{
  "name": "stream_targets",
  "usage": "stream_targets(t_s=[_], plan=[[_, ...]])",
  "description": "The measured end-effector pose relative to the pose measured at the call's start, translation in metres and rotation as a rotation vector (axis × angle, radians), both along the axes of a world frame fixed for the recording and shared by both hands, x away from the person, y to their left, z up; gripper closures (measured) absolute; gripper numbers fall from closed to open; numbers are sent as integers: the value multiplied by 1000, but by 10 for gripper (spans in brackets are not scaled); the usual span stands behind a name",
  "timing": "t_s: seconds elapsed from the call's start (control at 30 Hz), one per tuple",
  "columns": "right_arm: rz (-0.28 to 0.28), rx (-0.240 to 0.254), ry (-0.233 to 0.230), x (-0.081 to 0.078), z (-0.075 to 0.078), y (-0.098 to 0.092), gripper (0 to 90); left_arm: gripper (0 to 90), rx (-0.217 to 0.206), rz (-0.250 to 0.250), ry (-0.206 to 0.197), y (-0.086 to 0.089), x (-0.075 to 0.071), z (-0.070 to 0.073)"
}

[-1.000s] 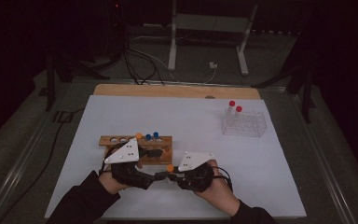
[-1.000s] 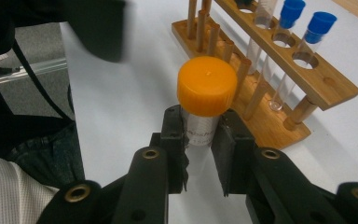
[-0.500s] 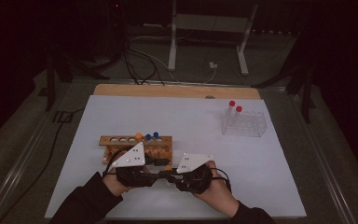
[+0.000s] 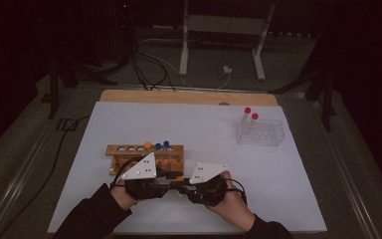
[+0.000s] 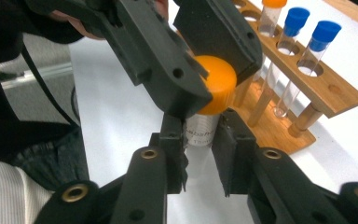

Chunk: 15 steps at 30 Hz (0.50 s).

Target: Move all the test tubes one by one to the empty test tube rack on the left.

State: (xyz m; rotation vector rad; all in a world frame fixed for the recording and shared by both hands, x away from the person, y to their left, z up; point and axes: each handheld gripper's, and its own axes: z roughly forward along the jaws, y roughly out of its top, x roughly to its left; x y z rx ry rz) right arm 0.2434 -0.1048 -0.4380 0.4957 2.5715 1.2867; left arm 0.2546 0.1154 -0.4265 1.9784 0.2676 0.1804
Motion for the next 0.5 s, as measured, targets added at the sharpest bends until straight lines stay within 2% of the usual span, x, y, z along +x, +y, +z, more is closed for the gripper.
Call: stream_targets(t_s=[0.1, 0.27, 0.5], plan=[[-22, 12, 2, 1, 2, -2, 564, 720, -2, 17, -10, 4, 1, 4], [-70, 69, -14, 5, 9, -14, 415, 720, -7, 61, -24, 13, 4, 11], [-147, 127, -31, 11, 18, -28, 135, 720, -3, 114, -41, 24, 7, 17]])
